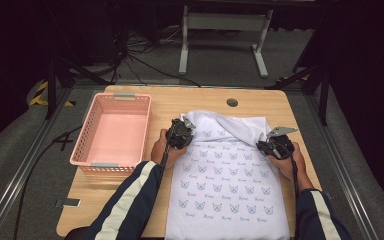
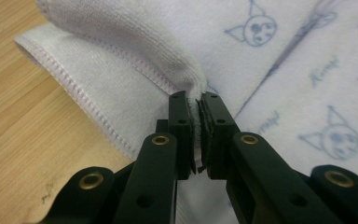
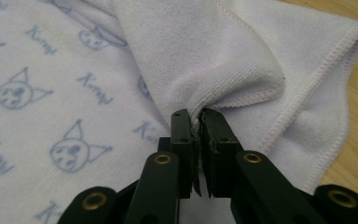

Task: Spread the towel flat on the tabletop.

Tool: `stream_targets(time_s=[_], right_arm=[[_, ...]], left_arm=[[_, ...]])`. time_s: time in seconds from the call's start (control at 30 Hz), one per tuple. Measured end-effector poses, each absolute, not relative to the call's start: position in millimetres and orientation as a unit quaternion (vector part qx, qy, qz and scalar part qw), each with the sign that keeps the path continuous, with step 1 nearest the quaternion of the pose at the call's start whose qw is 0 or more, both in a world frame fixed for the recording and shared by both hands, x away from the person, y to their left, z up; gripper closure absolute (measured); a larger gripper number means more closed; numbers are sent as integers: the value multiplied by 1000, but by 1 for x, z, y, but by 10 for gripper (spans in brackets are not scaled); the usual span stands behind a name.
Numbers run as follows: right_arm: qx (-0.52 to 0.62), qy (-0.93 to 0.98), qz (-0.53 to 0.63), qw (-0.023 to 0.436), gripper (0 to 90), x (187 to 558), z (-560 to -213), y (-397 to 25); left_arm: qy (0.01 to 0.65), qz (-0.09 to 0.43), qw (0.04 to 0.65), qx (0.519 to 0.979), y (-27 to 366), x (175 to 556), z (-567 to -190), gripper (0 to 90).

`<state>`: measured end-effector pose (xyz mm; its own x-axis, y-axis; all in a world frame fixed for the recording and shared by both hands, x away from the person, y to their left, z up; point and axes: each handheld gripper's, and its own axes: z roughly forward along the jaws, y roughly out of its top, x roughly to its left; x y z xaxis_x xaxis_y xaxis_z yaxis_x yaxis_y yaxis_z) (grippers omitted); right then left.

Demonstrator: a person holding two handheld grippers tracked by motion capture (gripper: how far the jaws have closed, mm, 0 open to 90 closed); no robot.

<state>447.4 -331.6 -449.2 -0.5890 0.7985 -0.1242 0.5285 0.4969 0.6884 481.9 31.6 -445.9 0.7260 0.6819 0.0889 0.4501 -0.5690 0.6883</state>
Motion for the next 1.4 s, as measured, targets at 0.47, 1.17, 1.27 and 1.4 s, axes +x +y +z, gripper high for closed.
stream_targets(time_s=[0.47,1.17,1.27,1.4], right_arm=[[319,817,412,247,855,378,-382,-356],[199,932,292,76,837,281,-441,-347],[210,932,280,97,840,288,-442,-347],[238,921,276,135,843,303,-444,-348]], left_arm=[[232,218,409,855,64,408,-375,833],[154,116,308,932,90,329,-456,830],[174,129,307,927,85,340,-457,830],[198,152,309,918,77,358,-458,832]])
